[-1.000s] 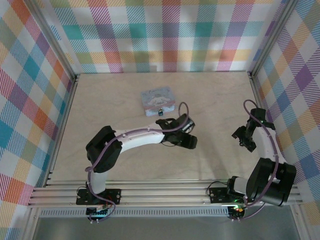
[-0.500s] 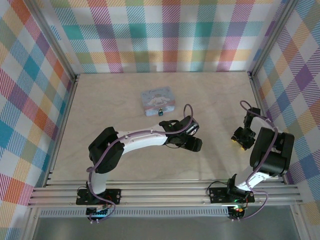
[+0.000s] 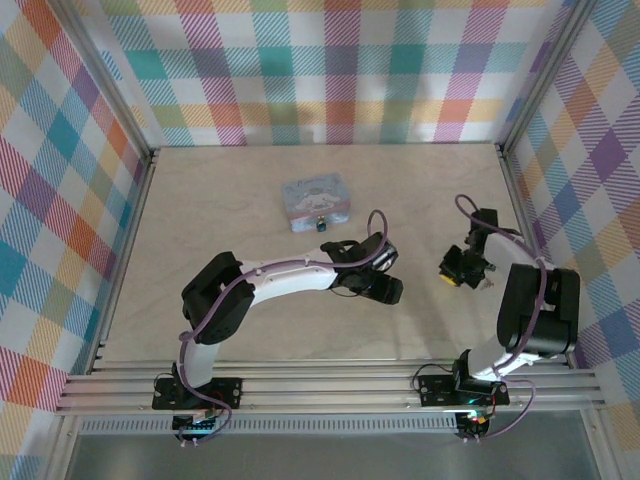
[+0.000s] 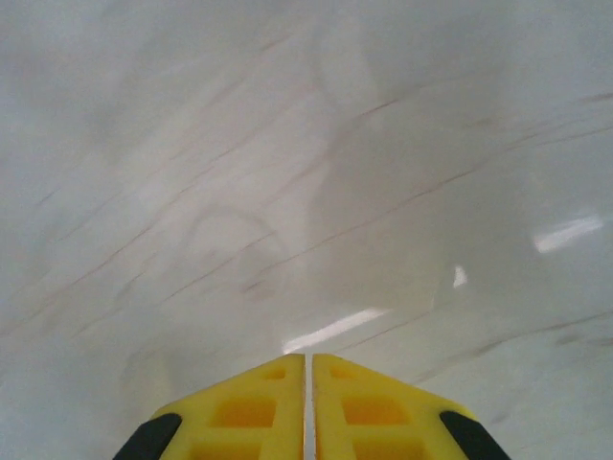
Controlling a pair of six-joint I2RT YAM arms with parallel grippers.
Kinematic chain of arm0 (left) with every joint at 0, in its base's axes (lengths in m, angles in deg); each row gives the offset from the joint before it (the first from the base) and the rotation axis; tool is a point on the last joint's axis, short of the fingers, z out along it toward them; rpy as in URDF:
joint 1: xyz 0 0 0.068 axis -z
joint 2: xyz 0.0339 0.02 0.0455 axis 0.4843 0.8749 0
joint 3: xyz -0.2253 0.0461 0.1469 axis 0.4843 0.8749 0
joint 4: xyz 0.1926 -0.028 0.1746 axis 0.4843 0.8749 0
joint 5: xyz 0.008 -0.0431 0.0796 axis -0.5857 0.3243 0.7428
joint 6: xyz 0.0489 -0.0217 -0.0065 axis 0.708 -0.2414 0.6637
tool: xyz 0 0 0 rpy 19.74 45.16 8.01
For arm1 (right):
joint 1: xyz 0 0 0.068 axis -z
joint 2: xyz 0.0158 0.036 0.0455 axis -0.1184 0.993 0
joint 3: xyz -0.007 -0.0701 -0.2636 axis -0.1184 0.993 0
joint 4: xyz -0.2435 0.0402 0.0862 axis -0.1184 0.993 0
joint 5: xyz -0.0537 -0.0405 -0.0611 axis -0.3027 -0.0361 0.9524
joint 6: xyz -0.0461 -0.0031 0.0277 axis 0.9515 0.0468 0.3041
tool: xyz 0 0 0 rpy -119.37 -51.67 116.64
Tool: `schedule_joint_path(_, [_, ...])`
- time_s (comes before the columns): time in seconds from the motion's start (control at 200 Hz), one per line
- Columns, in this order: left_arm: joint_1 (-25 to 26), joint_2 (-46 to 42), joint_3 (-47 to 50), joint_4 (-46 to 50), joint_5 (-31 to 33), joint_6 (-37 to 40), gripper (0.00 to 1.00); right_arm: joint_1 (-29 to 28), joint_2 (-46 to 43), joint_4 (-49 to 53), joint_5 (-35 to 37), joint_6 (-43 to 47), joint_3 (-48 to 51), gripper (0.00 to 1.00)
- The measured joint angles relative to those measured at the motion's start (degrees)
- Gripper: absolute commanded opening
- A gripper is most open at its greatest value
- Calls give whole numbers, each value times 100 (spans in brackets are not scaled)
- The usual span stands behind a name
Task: Unlock the padlock with the key
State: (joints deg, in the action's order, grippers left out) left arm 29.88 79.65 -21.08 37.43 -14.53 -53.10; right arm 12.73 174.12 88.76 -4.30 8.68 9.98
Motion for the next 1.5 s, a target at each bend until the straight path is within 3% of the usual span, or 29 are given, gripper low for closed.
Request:
schedule_joint_path(0.13, [-116, -2, 81, -48, 7, 17, 69, -111, -417, 363, 273, -68, -155, 54])
schedule_joint_path(0.19, [-157, -2, 184, -59, 15, 17, 69, 37, -562, 566, 575, -61, -295, 65])
schedule_joint_path(0.42, [-238, -4, 380, -57, -101, 13, 69, 1429, -570, 756, 1244, 420, -450, 74])
schedule_joint_path(0.6, [-238, -4, 380, -188, -221, 15, 69, 1655, 199, 693, 1303, 599, -599, 75])
schedule_joint_path(0.795, [-238, -42, 501, -210, -197, 15, 69, 1657, 726, 584, 1349, 634, -634, 70])
schedule_joint_path(1.105, [-238, -179, 656, -225, -175, 15, 69, 1674, 1239, 522, 1355, 702, -966, 35])
schedule_joint_path(1.315, [-254, -289, 798, -229, -87, 9, 69, 1698, 1178, 413, 1244, 745, -885, 19])
schedule_joint_path(1.5, [-254, -299, 881, -273, -85, -74, 69, 1593, 973, 197, 898, 793, -654, 15])
